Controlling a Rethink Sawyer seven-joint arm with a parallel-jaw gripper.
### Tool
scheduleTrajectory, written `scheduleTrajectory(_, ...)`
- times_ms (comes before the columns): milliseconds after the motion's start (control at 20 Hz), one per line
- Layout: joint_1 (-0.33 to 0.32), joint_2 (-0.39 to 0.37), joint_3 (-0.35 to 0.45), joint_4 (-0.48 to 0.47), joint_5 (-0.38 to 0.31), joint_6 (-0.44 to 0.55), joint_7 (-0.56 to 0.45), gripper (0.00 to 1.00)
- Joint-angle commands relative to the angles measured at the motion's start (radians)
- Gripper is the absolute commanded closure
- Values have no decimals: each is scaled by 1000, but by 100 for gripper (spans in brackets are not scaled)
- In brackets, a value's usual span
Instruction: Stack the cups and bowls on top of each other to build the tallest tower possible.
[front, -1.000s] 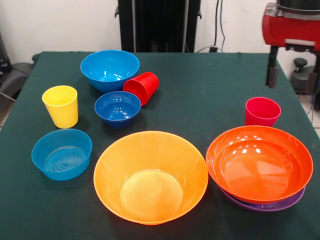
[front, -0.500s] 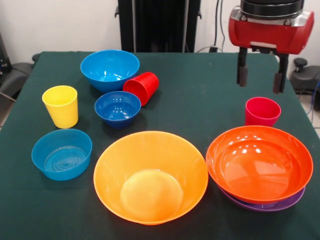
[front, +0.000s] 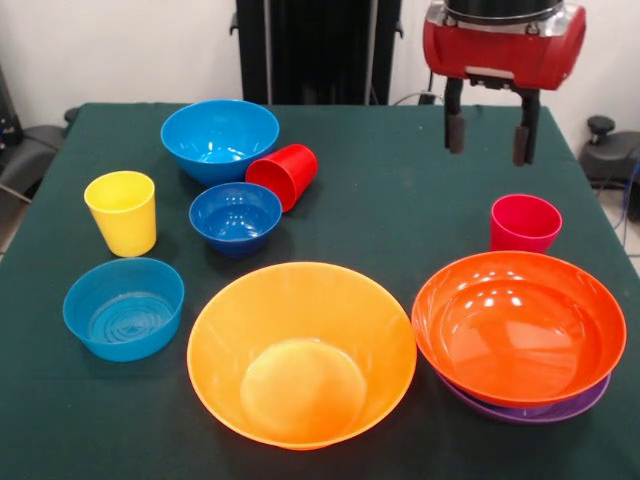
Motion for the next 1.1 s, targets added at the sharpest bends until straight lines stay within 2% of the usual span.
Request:
scheduleTrajectory(50, -58, -25, 157, 172, -89, -34, -252, 0)
scheduleTrajectory(550, -166, -35, 249, 230, -147, -53, -281, 0)
scheduleTrajectory(1100, -253, -28, 327, 229, -226, -32, -272, 0)
